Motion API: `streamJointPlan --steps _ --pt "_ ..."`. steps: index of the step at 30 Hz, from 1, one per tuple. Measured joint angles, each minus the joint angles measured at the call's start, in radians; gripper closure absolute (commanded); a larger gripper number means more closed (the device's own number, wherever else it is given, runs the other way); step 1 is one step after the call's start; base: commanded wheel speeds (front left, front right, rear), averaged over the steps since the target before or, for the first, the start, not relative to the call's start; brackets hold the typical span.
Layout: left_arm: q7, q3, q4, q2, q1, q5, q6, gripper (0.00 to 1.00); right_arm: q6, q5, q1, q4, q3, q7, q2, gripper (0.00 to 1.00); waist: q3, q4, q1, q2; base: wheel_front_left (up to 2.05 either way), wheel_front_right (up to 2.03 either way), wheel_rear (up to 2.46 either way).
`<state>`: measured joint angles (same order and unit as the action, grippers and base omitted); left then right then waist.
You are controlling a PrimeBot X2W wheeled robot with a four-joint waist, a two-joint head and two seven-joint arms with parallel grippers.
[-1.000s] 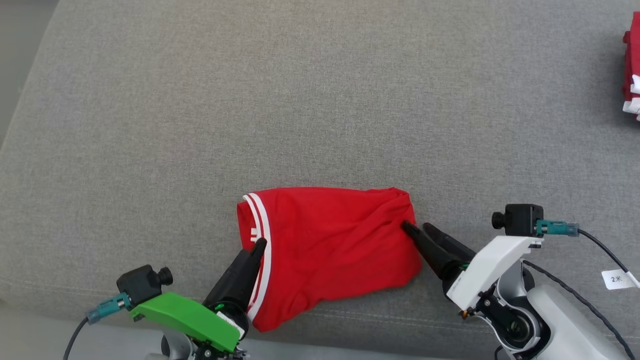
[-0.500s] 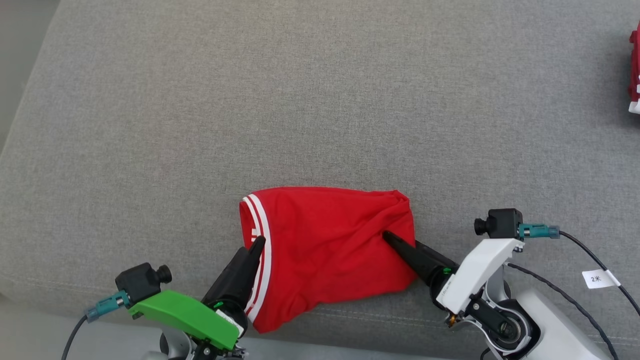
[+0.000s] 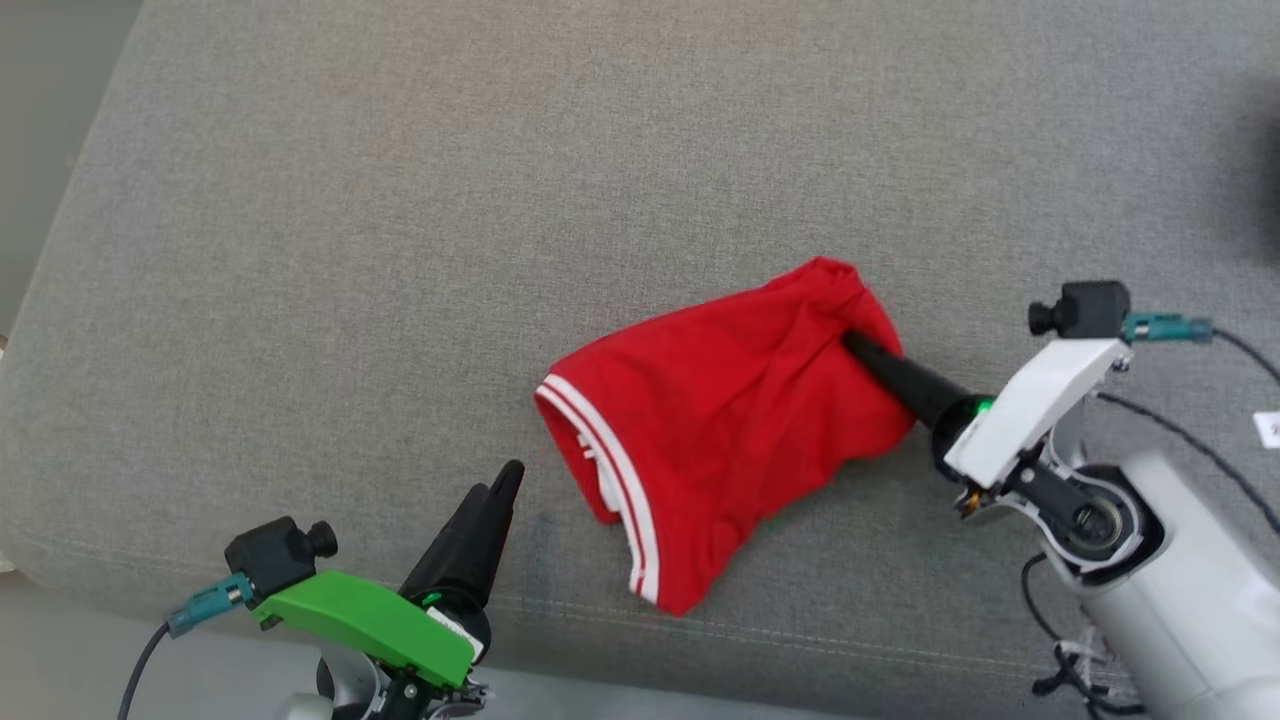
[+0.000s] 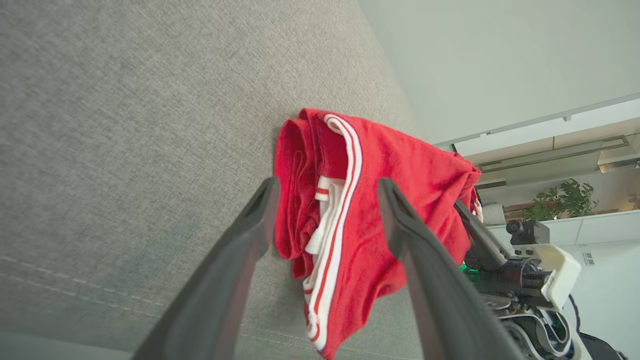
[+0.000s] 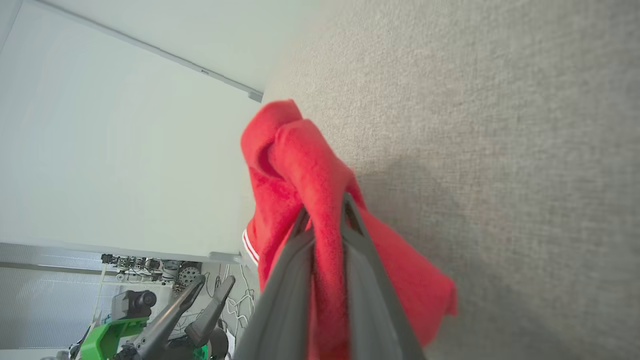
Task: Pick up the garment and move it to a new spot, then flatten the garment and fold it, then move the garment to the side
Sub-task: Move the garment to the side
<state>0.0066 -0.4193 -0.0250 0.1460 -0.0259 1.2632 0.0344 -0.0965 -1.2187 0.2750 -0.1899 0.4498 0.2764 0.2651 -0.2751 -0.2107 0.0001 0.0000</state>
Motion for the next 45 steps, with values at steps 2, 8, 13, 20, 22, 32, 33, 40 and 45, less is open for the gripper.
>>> streamJointPlan --steps 2,8,13,20,22,32,33,40,45 --pt "0.000 0.001 0.002 0.000 0.000 0.000 -0.001 0.00 0.009 0.000 0.042 -0.002 -0.013 0.028 0.026 1.00 0.003 0.003 0.0000 0.0000 0.00 0.00 0.00" --pt "0.002 -0.005 0.004 0.000 -0.001 0.000 -0.001 0.00 0.091 0.002 0.144 -0.051 -0.076 0.069 0.086 1.00 0.006 0.011 -0.0001 0.0000 0.00 0.00 0.00" --pt "0.021 -0.018 -0.013 0.012 -0.008 -0.011 -0.006 0.00 0.169 0.004 0.255 -0.066 -0.129 0.112 0.145 1.00 -0.013 0.015 0.0000 0.0000 0.00 0.00 0.00" --pt "0.037 -0.020 -0.032 0.032 -0.031 -0.035 -0.013 0.00 0.204 0.002 0.364 -0.079 -0.224 0.120 0.207 1.00 -0.058 0.010 0.0000 0.0000 0.00 0.00 0.00" --pt "0.037 -0.019 -0.037 0.033 -0.031 -0.035 -0.016 0.00 0.205 -0.001 0.383 -0.084 -0.246 0.119 0.214 1.00 -0.071 0.009 0.0000 0.0000 0.00 0.00 0.00" --pt "0.042 -0.017 -0.049 0.073 -0.037 -0.086 -0.035 0.00 0.215 -0.010 0.458 -0.127 -0.292 0.120 0.221 1.00 -0.113 0.037 0.0000 0.0000 0.00 0.00 0.00" --pt "0.044 -0.018 -0.051 0.074 -0.037 -0.086 -0.035 0.00 0.220 -0.011 0.460 -0.133 -0.295 0.120 0.225 1.00 -0.115 0.042 0.0000 0.0000 0.00 0.00 0.00" --pt "0.050 -0.019 -0.063 0.084 -0.037 -0.089 -0.036 0.00 0.222 -0.015 0.472 -0.162 -0.330 0.104 0.231 1.00 -0.128 0.074 0.0000 0.0000 0.00 0.00 0.00" --pt "0.054 -0.019 -0.085 0.097 -0.039 -0.103 -0.036 0.00 0.222 -0.017 0.490 -0.175 -0.365 0.081 0.235 1.00 -0.137 0.092 0.0000 0.0000 0.00 0.00 0.00"
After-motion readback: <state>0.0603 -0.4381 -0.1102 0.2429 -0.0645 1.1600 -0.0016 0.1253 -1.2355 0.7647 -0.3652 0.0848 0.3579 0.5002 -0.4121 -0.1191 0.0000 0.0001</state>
